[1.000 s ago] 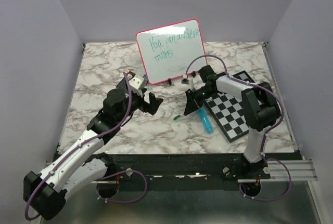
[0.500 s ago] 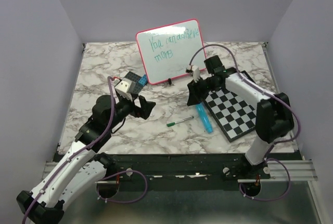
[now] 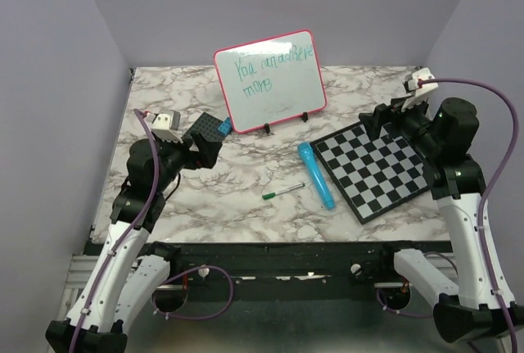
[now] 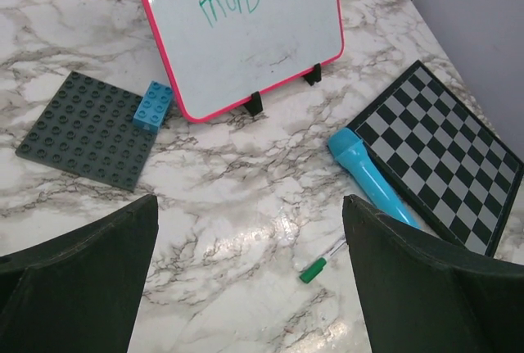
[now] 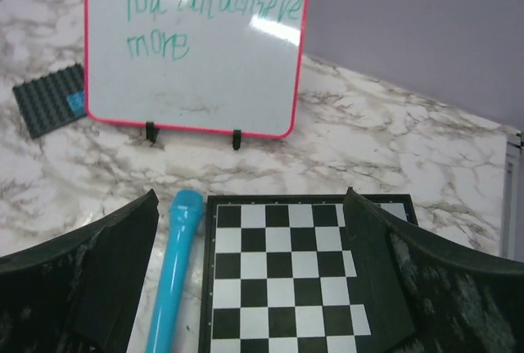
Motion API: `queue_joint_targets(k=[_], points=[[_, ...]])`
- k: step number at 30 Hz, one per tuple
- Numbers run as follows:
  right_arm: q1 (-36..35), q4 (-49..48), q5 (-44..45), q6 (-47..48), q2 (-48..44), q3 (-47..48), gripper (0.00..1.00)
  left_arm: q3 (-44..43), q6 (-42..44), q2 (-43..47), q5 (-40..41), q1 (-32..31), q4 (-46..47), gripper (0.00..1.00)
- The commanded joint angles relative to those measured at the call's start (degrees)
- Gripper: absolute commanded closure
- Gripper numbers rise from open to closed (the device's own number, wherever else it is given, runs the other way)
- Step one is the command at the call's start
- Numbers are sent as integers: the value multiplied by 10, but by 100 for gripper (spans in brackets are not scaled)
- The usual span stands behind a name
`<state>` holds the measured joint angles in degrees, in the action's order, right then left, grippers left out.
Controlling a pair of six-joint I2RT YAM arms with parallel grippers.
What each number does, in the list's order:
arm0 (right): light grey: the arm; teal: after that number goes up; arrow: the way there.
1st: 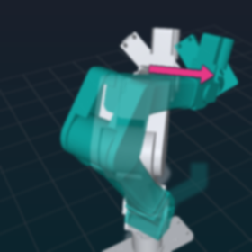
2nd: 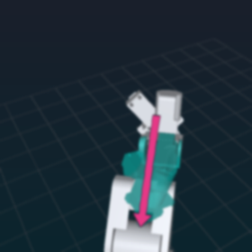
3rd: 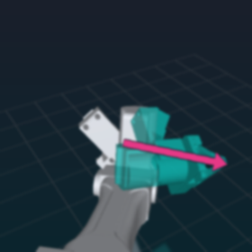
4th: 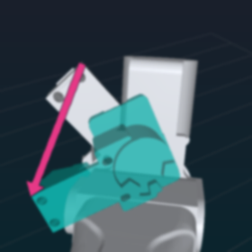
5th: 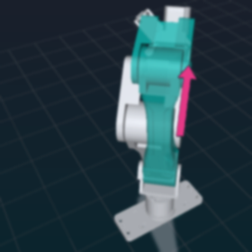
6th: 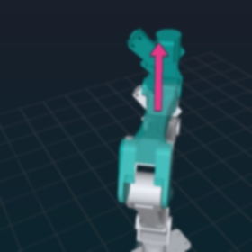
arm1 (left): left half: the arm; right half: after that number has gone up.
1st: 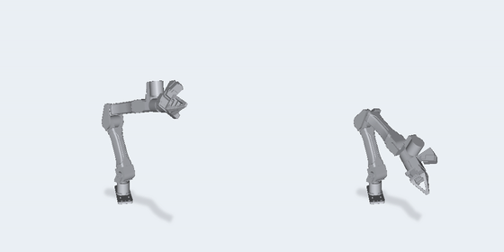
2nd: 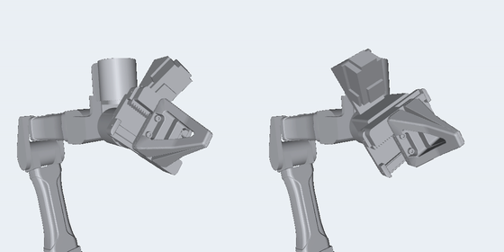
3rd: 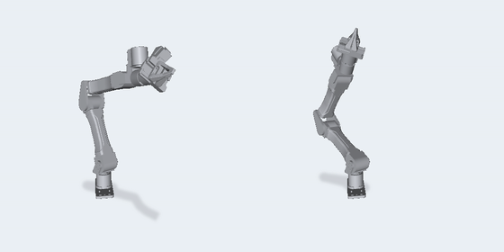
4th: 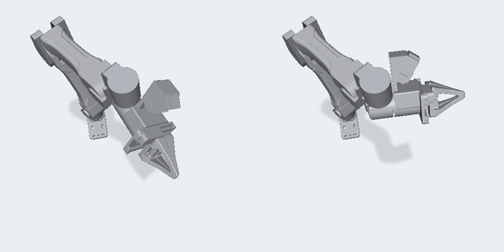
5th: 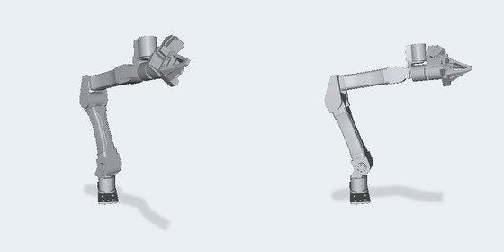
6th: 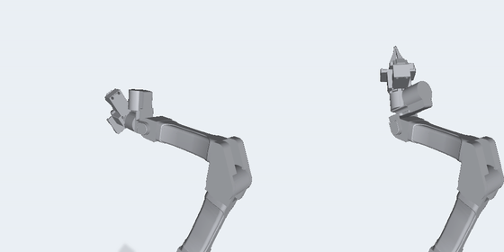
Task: Write a sentence on the whiteboard
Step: Reset both arms
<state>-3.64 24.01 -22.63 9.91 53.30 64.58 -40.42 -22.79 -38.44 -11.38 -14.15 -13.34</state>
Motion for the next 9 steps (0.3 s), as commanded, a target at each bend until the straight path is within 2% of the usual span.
queue_joint_targets(k=[1, 4, 9], points=[[0, -27, 158, -123, -20, -8, 0, -43, 5, 6, -9, 5, -5, 1], [-1, -48, 182, -116, -39, -36, 0, -44, 32, 10, 22, 5, -22, 1], [0, -90, 163, -120, -47, -75, 0, -20, 92, 12, 83, 5, -32, 1]])
